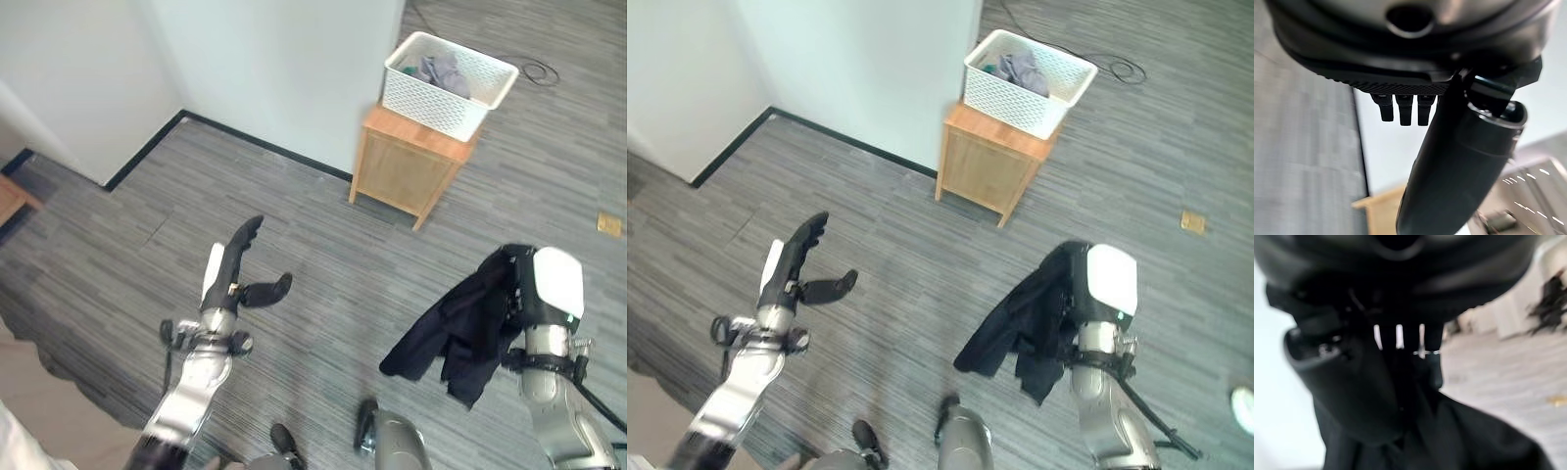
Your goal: Pick up bed clothes into laundry basket.
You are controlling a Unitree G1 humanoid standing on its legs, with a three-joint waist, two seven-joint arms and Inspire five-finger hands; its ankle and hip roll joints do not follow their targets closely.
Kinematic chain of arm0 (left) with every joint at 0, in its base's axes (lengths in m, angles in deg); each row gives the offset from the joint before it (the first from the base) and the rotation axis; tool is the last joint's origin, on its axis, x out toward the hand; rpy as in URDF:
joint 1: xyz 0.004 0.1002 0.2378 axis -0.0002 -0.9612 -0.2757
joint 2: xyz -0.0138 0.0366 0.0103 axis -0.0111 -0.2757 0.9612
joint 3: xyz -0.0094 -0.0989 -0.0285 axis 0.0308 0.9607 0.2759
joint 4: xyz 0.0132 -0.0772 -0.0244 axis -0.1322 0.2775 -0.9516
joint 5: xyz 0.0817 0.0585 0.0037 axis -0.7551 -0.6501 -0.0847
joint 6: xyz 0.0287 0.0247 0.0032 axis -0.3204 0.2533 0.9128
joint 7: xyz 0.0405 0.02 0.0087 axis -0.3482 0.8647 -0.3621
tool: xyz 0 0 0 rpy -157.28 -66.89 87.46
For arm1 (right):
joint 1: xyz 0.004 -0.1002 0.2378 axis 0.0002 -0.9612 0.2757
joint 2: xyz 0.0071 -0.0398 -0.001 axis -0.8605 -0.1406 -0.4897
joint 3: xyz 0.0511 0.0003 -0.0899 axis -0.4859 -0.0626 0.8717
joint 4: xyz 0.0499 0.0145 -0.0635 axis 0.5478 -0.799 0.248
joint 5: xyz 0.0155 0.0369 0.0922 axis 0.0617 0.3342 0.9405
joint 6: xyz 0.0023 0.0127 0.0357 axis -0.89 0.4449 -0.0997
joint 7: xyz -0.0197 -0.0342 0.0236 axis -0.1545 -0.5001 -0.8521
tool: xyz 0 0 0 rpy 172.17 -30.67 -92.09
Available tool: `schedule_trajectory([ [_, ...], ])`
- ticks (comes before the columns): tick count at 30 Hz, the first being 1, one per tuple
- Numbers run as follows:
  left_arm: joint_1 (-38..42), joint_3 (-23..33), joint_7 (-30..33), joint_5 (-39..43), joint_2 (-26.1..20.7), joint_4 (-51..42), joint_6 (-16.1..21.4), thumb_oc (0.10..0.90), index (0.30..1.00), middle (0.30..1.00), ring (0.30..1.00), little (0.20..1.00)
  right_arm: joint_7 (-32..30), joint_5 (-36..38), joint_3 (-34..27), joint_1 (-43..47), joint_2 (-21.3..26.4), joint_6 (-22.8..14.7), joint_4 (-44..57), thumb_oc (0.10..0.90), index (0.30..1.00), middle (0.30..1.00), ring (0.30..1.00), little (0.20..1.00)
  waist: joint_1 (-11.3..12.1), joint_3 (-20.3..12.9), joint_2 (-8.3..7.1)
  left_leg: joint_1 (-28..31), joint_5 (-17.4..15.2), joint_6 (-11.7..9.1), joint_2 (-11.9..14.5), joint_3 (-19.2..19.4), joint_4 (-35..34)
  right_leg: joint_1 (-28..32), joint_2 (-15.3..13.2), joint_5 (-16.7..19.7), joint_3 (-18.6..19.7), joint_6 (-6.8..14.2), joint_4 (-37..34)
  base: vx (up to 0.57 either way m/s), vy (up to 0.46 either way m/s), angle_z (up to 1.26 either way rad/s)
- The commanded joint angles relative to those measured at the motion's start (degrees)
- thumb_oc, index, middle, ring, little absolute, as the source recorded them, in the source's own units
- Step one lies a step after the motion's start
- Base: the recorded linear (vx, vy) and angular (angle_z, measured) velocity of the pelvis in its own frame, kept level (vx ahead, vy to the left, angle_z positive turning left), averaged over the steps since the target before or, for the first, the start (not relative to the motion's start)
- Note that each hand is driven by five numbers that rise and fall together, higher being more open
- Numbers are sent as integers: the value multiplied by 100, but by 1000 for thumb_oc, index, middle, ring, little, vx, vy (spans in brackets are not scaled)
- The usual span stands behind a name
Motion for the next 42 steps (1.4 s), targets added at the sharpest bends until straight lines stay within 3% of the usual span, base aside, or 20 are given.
schedule_trajectory([
  [1, 754, 288, -20, -235, -191, -560, 451, 800, 900, 900, 900, 900, -271, 102, -391, 1053, 271, -243, 200, 400, 300, 300, 300, 300, 223, -788, -51, -143, -574, 20, -371, 150, -269, 1148, -428, 214, -426, 635, -694, -112, -143, -76],
  [4, 833, 315, -17, -380, -213, -373, 404, 800, 900, 900, 900, 900, -231, 112, -228, 1271, 412, -182, 10, 400, 300, 300, 300, 300, 302, -796, -74, -351, -593, -133, -133, 368, 306, 1370, -186, 122, -430, 501, -1447, -74, -261, -62],
  [5, 903, 346, -55, -376, -179, -181, 406, 800, 900, 900, 900, 900, -158, 53, -213, 1434, 644, -137, 50, 400, 300, 300, 300, 300, 316, -681, -126, -707, -546, -388, 305, 447, 1443, 1585, 35, 75, -251, 329, -1946, -22, -339, -42],
  [6, 935, 351, -52, -377, -172, -157, 418, 800, 900, 900, 900, 900, -149, 57, -215, 1460, 653, -129, 52, 400, 300, 300, 300, 300, 332, -654, -92, -768, -598, -434, 430, 444, 1632, 1609, 112, 83, -241, 287, -2008, 45, -378, -81],
  [7, 996, 343, -19, -434, -165, -71, 410, 800, 900, 900, 900, 900, -185, 70, -175, 1710, 845, -142, 123, 400, 300, 300, 300, 300, 452, -509, -49, -1099, 60, -883, 877, 75, 2615, 1869, 360, -89, 1, 70, -2328, 39, -239, -109],
  [9, 1018, 371, 16, -441, -139, -59, 431, 800, 900, 900, 900, 900, -183, 93, -185, 1796, 940, -145, 133, 400, 300, 300, 300, 300, 490, -413, 27, -1288, 224, -1075, 1084, -284, 2960, 1985, 545, -138, 79, -42, -2506, 3, -188, -122],
  [10, 1009, 383, 61, -426, -101, -16, 450, 800, 900, 900, 900, 900, -162, 106, -211, 1933, 1116, -140, 218, 400, 300, 300, 300, 300, 559, -341, 11, -1642, 54, -962, 938, -759, 2804, 2020, 534, -187, 202, -54, -2524, -17, -47, -90],
  [12, 992, 360, 94, -392, -56, 55, 451, 800, 900, 900, 900, 900, -184, 168, -194, 2102, 1259, -162, 261, 400, 300, 300, 300, 300, 646, -322, 11, -1880, -155, -843, 693, -1009, 2254, 2055, 530, -167, 303, 6, -2524, 65, 55, -55],
  [17, 928, 382, 181, -365, 68, 177, 429, 800, 900, 900, 900, 900, -143, 306, 135, 2748, 1634, -231, 247, 400, 300, 300, 300, 300, 807, -472, 242, -1846, 612, -874, 284, -1504, -278, 2382, 540, -295, 567, 369, -2524, 344, 151, -73],
  [19, 824, 399, 170, -360, 90, 148, 410, 800, 900, 900, 900, 900, -63, 243, 177, 2673, 1538, -229, 291, 400, 300, 300, 300, 300, 884, -595, 269, -1804, 933, -778, 185, -1631, -369, 2574, 529, -325, 665, 436, -2518, 543, 205, -61],
  [22, 937, 324, 130, -416, -36, 228, 332, 800, 900, 900, 900, 900, 63, 51, 207, 2501, 1382, -205, 244, 400, 300, 300, 300, 300, 971, -692, -65, -1677, 657, -467, -48, -1588, -96, 2482, 162, -291, 823, 585, -1518, 604, 151, -52],
  [24, 1025, 248, 163, -488, -127, 253, 272, 800, 900, 900, 900, 900, 82, -65, 219, 2568, 1361, -149, 238, 400, 300, 300, 300, 300, 874, -646, -169, -1404, 389, -255, -254, -1552, -133, 2075, -226, 244, 881, 765, -492, 434, 238, -8],
  [25, 1139, 206, 248, -573, -188, 264, 248, 800, 900, 900, 900, 900, 6, -116, 258, 2771, 1415, -161, 302, 400, 300, 300, 300, 300, 744, -571, -157, -1072, 183, -82, -416, -1496, -300, 1599, -515, 900, 930, 961, 506, 290, 229, 19],
  [27, 1275, 190, 283, -574, -243, 274, 239, 800, 900, 900, 900, 900, -14, -150, 250, 2926, 1461, -147, 386, 400, 300, 300, 300, 300, 676, -481, -126, -860, 90, -19, -467, -1469, -415, 1243, -639, 1042, 966, 1009, 937, 252, 150, 35],
  [29, 1397, 191, 308, -583, -271, 225, 265, 800, 900, 900, 900, 900, -21, -178, 115, 2976, 1563, -141, 605, 400, 300, 300, 300, 300, 517, -360, 14, -589, -9, -21, -436, -1512, -515, 657, -555, 658, 973, 889, 1180, 250, 69, 41],
  [33, 1504, 151, 306, -676, -180, 141, 375, 800, 900, 900, 900, 900, -369, -86, -174, 3227, 1727, -232, 1003, 400, 300, 300, 300, 300, 169, -267, 93, -208, -178, -172, -430, -1610, -559, 143, -23, 35, 948, 584, -231, 266, -112, 48],
  [34, 1613, 62, 330, -700, -107, 213, 424, 800, 900, 900, 900, 900, -512, -74, -179, 3358, 1850, -277, 1097, 400, 300, 300, 300, 300, 68, -329, 58, -80, -261, -291, -415, -1729, -583, 115, 290, 264, 1085, 524, -1363, 267, -216, 71],
  [38, 1777, -30, 343, -717, -37, 399, 453, 800, 900, 900, 900, 900, -583, -323, 39, 3770, 2292, -195, 1131, 400, 300, 300, 300, 300, 31, -488, -51, 74, -552, -351, -408, -1849, -344, 342, 322, 754, 1223, 553, -2210, 266, -211, 87],
  [41, 1664, -56, 293, -728, 84, 363, 569, 800, 900, 900, 900, 900, -730, -455, 448, 4502, 2537, -328, 1264, 400, 300, 300, 300, 300, 165, -642, -85, -67, -830, -466, -351, -1965, 738, 850, 355, 795, 1177, 387, -2478, 176, -199, 41],
  [42, 1539, -74, 264, -666, 104, 314, 612, 800, 900, 900, 900, 900, -759, -486, 601, 4853, 2807, -347, 1276, 400, 300, 300, 300, 300, 273, -655, -87, -291, -656, -638, -198, -2089, 1526, 1090, 401, 627, 1055, 272, -2524, 125, -228, -9],
])
